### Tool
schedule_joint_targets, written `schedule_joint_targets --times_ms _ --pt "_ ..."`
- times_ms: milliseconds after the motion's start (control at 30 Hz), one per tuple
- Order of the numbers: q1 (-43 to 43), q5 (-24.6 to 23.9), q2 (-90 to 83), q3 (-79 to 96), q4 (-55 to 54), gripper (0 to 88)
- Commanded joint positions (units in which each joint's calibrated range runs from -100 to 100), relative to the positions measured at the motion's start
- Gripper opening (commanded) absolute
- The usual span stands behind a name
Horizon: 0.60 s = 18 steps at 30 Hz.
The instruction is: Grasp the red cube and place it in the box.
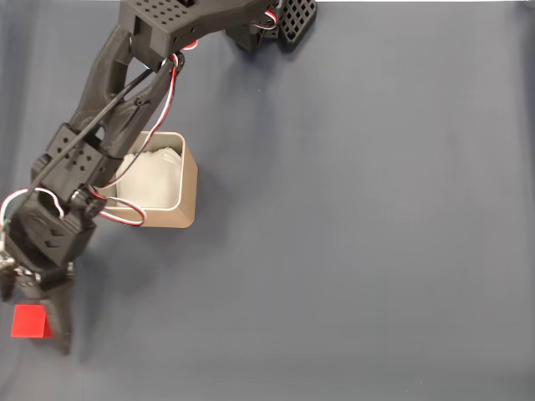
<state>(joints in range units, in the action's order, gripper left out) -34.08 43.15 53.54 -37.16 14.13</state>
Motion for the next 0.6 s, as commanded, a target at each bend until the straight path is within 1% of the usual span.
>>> schedule_joint_targets --times_ms 0,567 --pt "1.11 -0.39 -4.6 0.88 -0.96 47.2" --pt "3.24 -0.78 -7.89 5.8 -0.96 47.0"
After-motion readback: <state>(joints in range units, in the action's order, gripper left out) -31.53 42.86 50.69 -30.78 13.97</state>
